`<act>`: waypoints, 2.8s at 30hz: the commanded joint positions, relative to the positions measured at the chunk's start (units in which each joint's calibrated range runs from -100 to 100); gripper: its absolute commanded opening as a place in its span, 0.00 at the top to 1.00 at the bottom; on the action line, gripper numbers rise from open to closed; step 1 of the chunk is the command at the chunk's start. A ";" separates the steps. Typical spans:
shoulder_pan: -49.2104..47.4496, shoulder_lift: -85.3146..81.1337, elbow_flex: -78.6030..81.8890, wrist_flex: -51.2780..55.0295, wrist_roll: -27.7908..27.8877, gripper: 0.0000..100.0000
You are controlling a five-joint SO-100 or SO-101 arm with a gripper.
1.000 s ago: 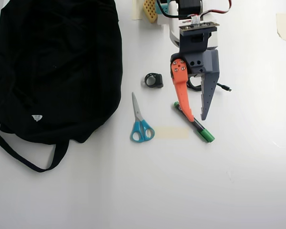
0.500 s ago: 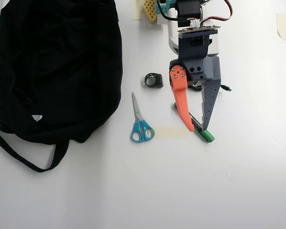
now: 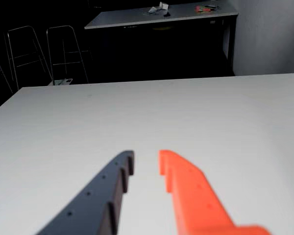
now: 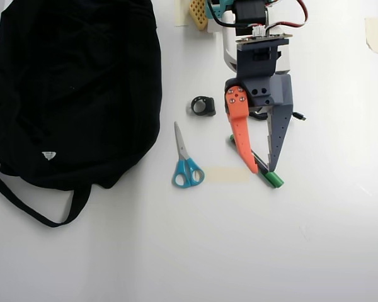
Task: Put the green marker into the black bag
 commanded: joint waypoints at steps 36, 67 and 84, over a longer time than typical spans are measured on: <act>-3.16 -1.62 -9.69 61.67 -0.33 0.93; -2.79 -1.70 -8.97 61.84 11.21 0.98; -3.46 -0.29 -6.46 61.50 20.70 0.84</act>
